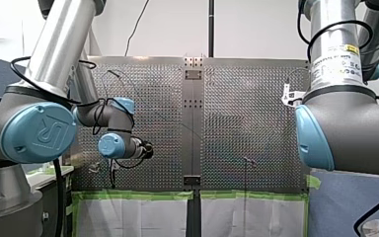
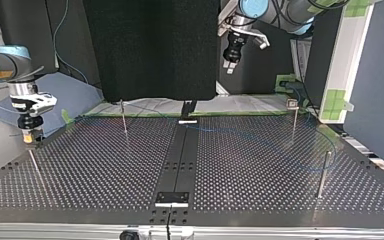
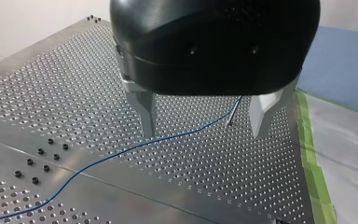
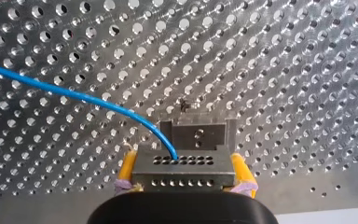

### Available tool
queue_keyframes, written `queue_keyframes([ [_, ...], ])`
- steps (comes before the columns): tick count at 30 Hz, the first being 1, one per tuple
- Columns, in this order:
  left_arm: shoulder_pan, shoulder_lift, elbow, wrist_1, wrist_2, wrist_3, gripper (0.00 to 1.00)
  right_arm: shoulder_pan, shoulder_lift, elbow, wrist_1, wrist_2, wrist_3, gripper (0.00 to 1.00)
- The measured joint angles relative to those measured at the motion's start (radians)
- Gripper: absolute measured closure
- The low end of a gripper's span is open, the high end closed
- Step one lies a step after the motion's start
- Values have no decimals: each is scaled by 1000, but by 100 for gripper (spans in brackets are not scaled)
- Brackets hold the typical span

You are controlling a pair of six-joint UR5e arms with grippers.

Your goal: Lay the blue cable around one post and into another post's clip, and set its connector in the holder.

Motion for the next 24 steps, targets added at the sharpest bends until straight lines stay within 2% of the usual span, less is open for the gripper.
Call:
queue_keyframes([
  [6, 1, 0, 0, -2, 0, 0, 0, -3, 1, -21, 30, -30, 0, 100],
  [13, 2, 0, 0, -2, 0, 0, 0, -4, 6, -38, 51, -39, -1, 100],
  [19, 4, 0, 0, -2, 0, 0, 0, -4, 16, -50, 65, -40, -10, 100],
  [24, 5, 0, 0, -2, 0, 0, 0, 1, 40, -66, 83, -44, -30, 100],
])
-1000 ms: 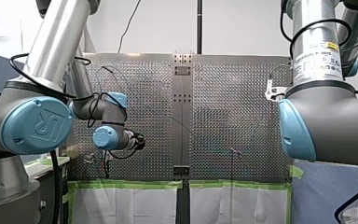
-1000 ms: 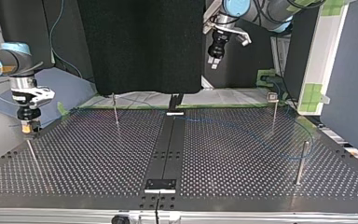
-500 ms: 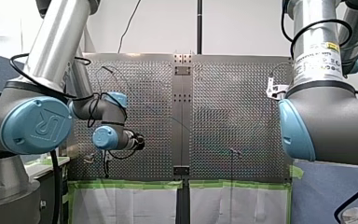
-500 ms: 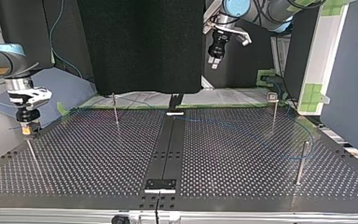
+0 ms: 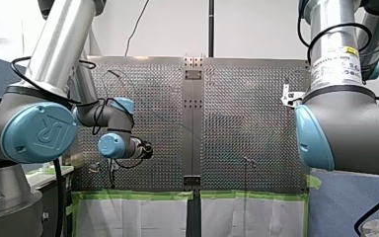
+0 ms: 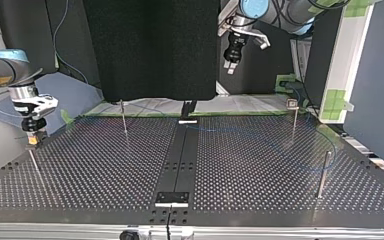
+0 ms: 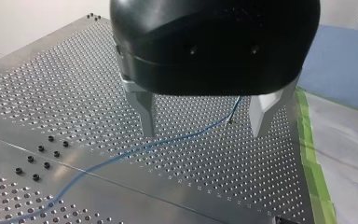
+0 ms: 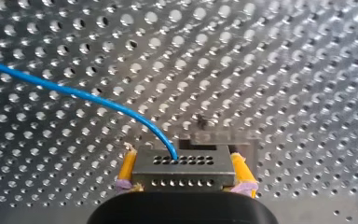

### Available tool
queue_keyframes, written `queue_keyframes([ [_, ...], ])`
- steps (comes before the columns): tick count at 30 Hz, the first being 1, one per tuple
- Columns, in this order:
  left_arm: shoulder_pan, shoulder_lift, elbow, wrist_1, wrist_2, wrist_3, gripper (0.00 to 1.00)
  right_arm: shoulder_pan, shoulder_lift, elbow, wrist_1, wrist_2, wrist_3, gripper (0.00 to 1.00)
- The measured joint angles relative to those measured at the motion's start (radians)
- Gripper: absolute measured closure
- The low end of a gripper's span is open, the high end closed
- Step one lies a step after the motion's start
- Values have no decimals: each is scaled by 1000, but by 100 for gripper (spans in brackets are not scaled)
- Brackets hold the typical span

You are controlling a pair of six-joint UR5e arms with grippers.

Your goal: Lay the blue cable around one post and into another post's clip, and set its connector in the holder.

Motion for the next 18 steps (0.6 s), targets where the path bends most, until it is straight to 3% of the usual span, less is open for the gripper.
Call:
queue_keyframes([
  [5, 3, 0, 0, 0, 0, 0, 0, 2, 7, -7, -2, -10, -6, 100],
  [18, 7, 0, 0, 0, 1, 0, 0, 0, 8, -25, -11, -36, 5, 100],
])
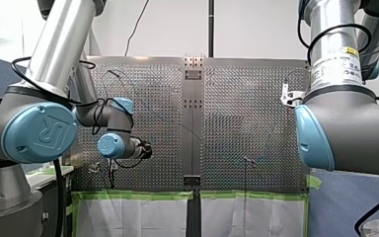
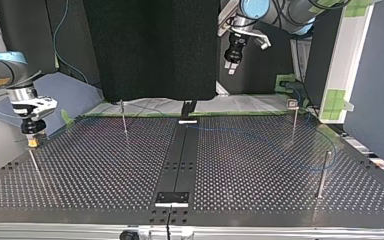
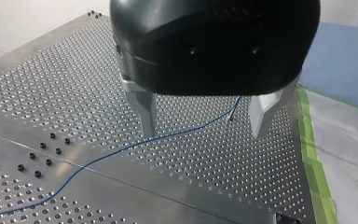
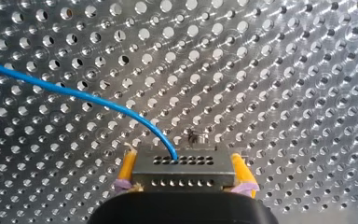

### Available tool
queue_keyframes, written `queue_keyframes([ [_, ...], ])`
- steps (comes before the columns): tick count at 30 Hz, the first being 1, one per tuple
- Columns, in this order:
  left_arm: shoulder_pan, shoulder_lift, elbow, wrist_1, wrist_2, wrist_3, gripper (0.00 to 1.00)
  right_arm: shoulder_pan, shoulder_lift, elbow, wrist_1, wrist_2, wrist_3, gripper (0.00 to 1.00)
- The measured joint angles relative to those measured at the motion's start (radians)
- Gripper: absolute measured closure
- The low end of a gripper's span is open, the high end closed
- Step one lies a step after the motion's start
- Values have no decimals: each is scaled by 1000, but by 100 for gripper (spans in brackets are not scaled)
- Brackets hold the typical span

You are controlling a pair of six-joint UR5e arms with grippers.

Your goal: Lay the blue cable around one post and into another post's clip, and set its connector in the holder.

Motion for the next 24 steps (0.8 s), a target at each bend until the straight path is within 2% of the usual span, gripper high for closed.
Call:
queue_keyframes([
  [10, 4, 0, 0, -1, 2, 4, 0, -4, 1, -20, -1, -5, 12, 100],
  [24, 5, 0, 0, -3, 2, 7, 0, -5, 2, -25, 3, -8, 13, 100],
])
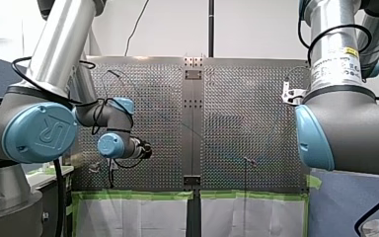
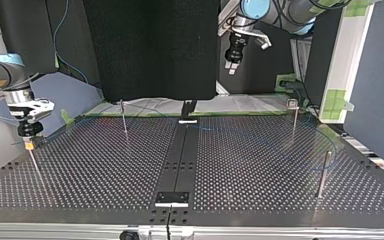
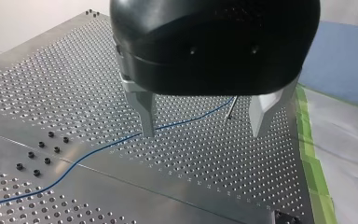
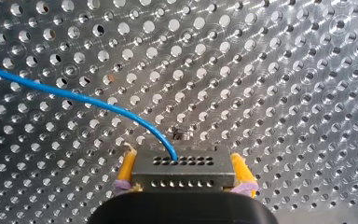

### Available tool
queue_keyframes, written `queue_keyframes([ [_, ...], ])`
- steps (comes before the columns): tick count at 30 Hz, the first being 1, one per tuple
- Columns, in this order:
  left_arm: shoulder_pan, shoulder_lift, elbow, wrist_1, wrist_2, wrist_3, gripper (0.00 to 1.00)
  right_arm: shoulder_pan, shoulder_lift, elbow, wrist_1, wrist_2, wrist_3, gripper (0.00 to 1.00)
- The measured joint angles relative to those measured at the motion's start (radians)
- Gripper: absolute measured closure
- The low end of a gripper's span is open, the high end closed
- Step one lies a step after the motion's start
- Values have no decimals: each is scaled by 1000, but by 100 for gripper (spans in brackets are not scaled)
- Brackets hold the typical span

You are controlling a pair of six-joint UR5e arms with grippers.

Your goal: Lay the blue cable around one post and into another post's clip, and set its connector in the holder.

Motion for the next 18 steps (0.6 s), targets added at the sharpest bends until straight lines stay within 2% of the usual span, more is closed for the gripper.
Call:
queue_keyframes([
  [4, 0, 0, 0, 0, 0, 0, 0, -2, 1, 0, -5, -21, 16, 100],
  [5, 0, 0, 0, 0, 0, 0, 0, -2, 1, 0, -8, -28, 25, 94],
  [6, 0, 0, 0, 0, 0, 0, 0, -2, 1, 0, -10, -32, 30, 94],
  [7, 0, 0, 0, 0, -1, 0, 0, -2, 1, 0, -11, -35, 34, 71],
  [8, 0, 0, 0, 0, -1, 0, 0, -2, 2, 0, -11, -37, 37, 36],
  [9, 0, 0, 0, 0, -1, 0, 0, -2, 2, 1, -12, -38, 38, 36],
  [11, 0, 0, 0, 0, -1, 0, 0, -2, 2, 1, -13, -40, 38, 0],
  [18, 0, 0, 0, 0, -1, 0, 0, 1, 3, 0, -13, -39, 35, 0],
])
